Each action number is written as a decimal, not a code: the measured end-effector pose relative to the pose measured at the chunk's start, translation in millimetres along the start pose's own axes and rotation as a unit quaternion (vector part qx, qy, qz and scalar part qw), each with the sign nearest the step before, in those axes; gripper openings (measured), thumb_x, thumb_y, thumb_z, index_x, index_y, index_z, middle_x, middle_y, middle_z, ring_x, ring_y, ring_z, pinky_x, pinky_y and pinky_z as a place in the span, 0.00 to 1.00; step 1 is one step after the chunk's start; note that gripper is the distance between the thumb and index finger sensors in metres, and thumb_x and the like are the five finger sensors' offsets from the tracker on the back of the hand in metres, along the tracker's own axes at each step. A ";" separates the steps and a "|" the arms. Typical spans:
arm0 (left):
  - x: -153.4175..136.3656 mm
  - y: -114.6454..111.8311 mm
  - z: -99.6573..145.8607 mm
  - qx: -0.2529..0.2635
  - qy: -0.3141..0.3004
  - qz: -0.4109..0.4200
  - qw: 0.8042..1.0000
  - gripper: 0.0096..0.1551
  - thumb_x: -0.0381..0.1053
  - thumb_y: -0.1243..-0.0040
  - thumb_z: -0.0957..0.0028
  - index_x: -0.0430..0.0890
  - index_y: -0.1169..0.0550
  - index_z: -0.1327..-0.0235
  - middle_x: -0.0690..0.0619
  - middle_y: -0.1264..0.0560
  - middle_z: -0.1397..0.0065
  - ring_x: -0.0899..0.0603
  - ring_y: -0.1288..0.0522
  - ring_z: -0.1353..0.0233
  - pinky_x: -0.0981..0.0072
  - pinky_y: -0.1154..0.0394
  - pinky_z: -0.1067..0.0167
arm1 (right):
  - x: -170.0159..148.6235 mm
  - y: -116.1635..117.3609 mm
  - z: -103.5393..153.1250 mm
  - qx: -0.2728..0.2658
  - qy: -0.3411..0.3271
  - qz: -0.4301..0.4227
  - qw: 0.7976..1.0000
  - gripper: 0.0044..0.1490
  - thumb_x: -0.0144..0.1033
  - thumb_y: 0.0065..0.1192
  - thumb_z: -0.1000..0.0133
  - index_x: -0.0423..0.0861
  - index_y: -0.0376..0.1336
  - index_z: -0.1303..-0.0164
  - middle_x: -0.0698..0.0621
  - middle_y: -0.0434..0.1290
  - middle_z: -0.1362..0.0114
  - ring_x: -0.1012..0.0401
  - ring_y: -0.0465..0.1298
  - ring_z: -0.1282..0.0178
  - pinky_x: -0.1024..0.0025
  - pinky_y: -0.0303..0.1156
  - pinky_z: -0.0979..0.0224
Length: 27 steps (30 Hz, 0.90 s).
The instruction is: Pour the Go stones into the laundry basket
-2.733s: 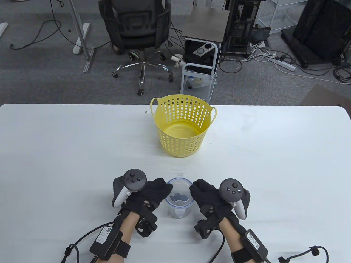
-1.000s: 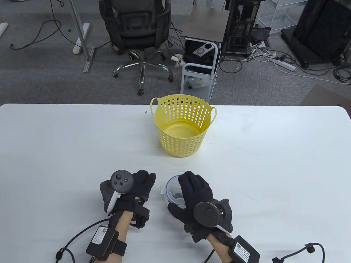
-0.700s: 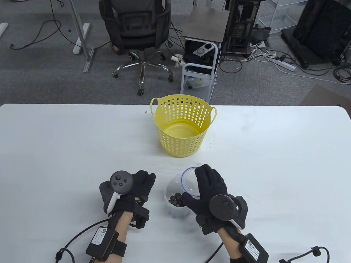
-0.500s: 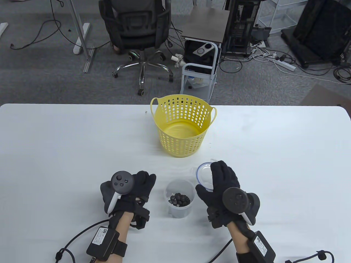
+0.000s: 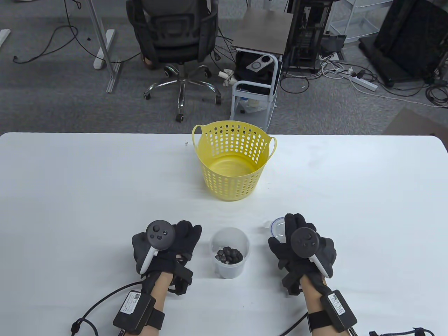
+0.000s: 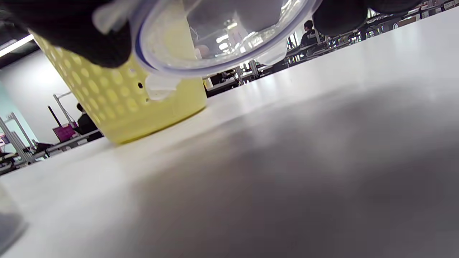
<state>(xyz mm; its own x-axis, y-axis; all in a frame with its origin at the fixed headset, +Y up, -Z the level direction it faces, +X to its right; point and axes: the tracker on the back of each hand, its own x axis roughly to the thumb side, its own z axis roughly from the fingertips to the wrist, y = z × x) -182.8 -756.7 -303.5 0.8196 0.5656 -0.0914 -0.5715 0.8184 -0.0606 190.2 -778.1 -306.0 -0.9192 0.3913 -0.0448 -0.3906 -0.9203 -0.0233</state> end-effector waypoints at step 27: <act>9.0 -23.7 -12.9 -0.282 -0.136 -0.033 0.949 0.68 0.66 0.18 0.61 0.57 0.53 0.23 0.57 0.50 0.13 0.42 0.42 0.13 0.40 0.40 0.21 | 44.7 1.2 8.8 0.131 -0.207 -0.111 0.963 0.65 0.53 0.85 0.58 0.48 0.44 0.23 0.43 0.55 0.17 0.39 0.68 0.22 0.39 0.64 0.25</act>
<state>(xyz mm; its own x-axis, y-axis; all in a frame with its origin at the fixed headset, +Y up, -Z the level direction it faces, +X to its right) -162.4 -772.3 -315.7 0.7906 0.5835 0.1856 -0.3873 0.7114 -0.5865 148.2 -761.7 -299.2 -0.7323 0.5929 0.3349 -0.5291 -0.8051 0.2683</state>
